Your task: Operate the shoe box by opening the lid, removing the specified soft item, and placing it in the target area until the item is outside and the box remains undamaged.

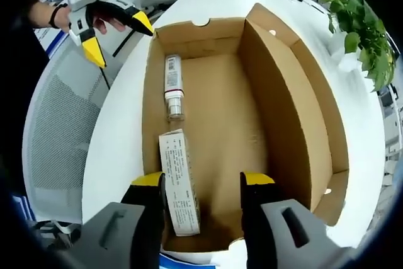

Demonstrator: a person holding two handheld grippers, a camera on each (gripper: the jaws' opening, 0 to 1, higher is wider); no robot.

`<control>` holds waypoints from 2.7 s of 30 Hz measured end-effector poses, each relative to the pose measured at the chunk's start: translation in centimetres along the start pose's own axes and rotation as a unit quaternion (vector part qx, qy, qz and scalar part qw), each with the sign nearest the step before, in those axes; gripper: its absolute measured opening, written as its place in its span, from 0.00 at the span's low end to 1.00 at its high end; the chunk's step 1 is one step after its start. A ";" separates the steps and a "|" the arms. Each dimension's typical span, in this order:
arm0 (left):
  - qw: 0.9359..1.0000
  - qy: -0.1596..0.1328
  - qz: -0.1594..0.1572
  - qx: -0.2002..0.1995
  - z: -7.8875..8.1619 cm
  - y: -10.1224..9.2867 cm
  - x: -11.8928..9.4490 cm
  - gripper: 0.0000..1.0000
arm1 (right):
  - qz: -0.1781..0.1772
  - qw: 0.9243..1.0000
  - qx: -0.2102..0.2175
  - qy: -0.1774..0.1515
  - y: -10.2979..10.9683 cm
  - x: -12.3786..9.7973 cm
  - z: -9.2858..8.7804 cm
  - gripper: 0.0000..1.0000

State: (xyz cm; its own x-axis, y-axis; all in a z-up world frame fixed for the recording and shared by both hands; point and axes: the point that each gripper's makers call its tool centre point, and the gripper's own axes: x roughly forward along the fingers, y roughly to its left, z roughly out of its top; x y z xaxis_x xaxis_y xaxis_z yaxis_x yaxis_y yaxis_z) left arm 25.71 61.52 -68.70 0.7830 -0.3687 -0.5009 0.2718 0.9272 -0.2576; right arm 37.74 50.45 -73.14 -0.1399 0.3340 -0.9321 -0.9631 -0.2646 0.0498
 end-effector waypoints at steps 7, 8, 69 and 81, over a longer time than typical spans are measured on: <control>1.000 0.000 0.002 0.000 0.0 0.1 0.0 0.51 | -0.012 1.000 0.003 0.001 -0.6 -0.3 -0.3 0.50; 1.000 0.000 0.002 -0.001 0.0 0.1 -0.1 0.51 | -0.015 1.000 0.004 0.003 -0.8 -0.3 -0.4 0.50; 1.000 0.003 -0.003 0.011 0.0 -0.2 0.1 0.53 | -0.003 0.996 -0.022 0.088 0.7 3.6 -1.8 0.19; 1.000 0.008 -0.004 0.011 -0.1 -0.3 0.2 0.53 | -0.037 0.998 0.027 0.031 -0.6 1.0 0.7 0.19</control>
State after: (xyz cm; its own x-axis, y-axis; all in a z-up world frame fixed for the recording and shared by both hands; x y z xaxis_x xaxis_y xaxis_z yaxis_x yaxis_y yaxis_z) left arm 25.76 61.16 -68.83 0.7722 -0.3770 -0.5115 0.2908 0.9254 -0.2430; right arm 38.04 51.58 -73.82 -0.0543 0.2945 -0.9541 -0.9816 -0.1907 -0.0030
